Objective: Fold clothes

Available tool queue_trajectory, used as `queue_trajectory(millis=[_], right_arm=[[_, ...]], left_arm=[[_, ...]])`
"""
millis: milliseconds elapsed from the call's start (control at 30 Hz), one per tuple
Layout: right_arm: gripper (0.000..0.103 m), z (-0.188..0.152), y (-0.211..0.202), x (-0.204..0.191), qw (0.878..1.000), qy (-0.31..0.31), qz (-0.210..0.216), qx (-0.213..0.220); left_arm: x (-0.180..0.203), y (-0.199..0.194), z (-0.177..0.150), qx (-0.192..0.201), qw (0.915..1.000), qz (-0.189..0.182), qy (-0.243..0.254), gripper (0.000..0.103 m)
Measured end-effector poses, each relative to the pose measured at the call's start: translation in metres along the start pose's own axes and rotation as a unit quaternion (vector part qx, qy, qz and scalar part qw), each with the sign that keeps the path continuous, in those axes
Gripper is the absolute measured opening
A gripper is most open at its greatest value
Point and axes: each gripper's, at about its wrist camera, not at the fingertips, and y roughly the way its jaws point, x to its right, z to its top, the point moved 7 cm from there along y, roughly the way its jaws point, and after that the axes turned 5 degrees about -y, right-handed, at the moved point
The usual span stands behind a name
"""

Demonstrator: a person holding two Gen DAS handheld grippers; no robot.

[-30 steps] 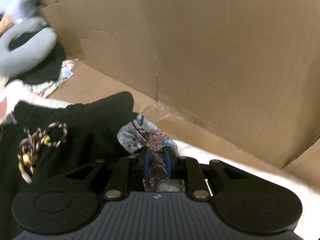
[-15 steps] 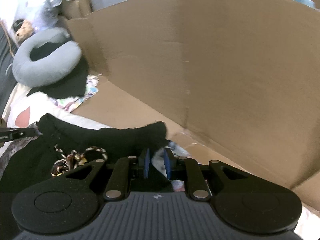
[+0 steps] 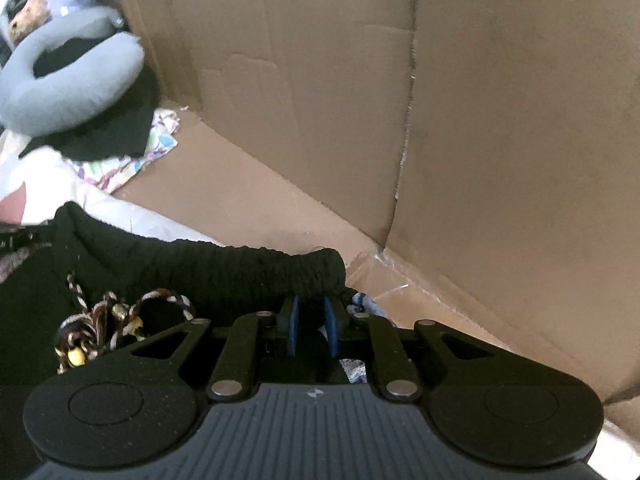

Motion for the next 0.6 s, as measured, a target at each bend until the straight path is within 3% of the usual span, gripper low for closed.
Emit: queue_trajectory(millis=[133, 233, 333, 467, 600], right_arm=[[0.021, 0.006, -0.021, 0.008, 1.0, 0.017, 0.019, 0.01], [0.023, 0.005, -0.04, 0.018, 0.999, 0.016, 0.026, 0.017], [0.023, 0.0, -0.057, 0.029, 0.999, 0.016, 0.027, 0.016], [0.026, -0.011, -0.086, 0.042, 0.999, 0.011, 0.026, 0.017], [0.028, -0.033, -0.118, 0.052, 0.999, 0.01, 0.026, 0.017]], left_arm=[[0.002, -0.021, 0.005, 0.015, 0.9998, -0.014, -0.005, 0.008], [0.0, -0.037, 0.006, 0.025, 0.9994, -0.019, -0.01, 0.028], [0.002, -0.052, 0.004, 0.031, 0.9992, -0.023, -0.009, 0.033], [0.009, -0.075, -0.005, 0.036, 0.9989, -0.031, -0.001, 0.048], [0.02, -0.095, -0.019, 0.029, 0.9987, -0.042, -0.007, 0.051]])
